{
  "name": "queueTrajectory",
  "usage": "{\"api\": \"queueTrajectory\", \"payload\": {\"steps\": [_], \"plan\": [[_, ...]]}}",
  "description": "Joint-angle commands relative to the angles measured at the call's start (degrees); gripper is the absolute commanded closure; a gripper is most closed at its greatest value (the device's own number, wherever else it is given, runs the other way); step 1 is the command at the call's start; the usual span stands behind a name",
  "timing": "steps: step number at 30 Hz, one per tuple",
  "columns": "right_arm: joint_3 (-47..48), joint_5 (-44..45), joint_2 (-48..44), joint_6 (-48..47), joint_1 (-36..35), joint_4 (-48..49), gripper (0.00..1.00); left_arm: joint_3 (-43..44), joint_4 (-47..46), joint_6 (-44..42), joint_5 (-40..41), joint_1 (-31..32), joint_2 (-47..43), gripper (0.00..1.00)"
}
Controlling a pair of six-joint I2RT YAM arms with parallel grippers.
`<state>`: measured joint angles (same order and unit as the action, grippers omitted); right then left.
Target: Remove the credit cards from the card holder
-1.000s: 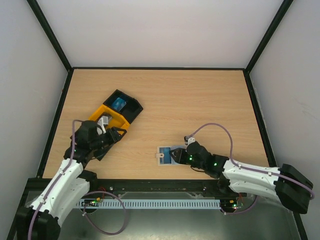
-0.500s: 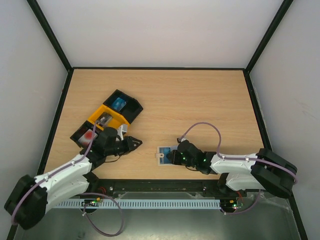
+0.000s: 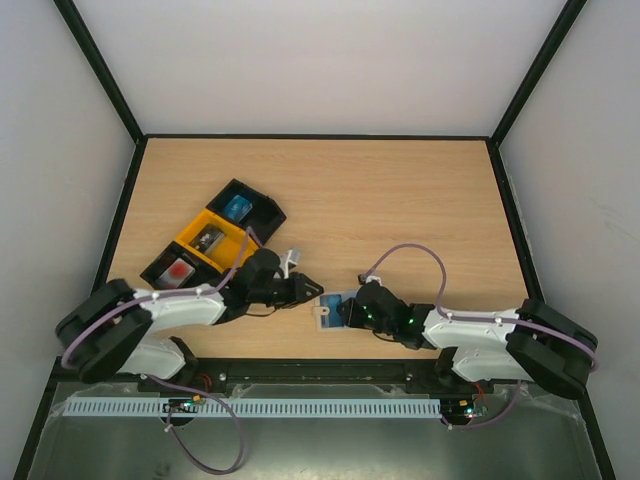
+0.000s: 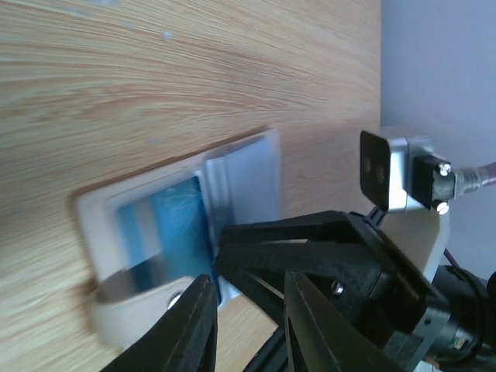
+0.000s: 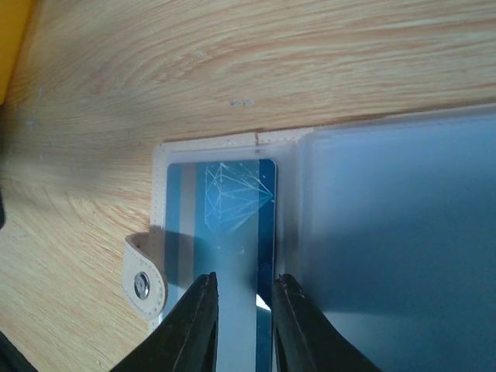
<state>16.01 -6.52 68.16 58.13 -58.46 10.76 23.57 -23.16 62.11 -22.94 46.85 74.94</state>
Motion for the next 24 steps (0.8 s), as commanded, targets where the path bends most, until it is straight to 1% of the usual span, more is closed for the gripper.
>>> {"api": "queueTrajectory", "payload": {"steps": [1,7,12,16,19,24], "plan": [[-2.73,0.22,-1.39,1.2,0.22,2.63,0.79,5.3,-4.69,0.38,-2.97,1.51,7.77,0.73],[-5.09,0.67,-3.18,2.16,0.28,3.45,0.8,12.25,1.8,-1.71,-3.19,2.77,15.03,0.72],[-6.81,1.15,-4.73,2.56,0.27,4.47,0.8,12.86,-1.28,-0.88,-5.33,4.3,19.0,0.72],[-7.81,1.0,-5.01,2.48,0.27,5.58,0.8,14.76,0.43,-1.91,-6.87,5.57,23.64,0.72],[-8.98,0.54,-5.41,3.35,0.28,6.81,0.8,14.77,1.49,-2.87,-6.74,6.31,24.1,0.72],[-10.03,0.93,-6.33,4.16,0.27,7.22,0.8,16.05,11.66,-7.62,-3.52,7.14,21.56,0.72]]}}
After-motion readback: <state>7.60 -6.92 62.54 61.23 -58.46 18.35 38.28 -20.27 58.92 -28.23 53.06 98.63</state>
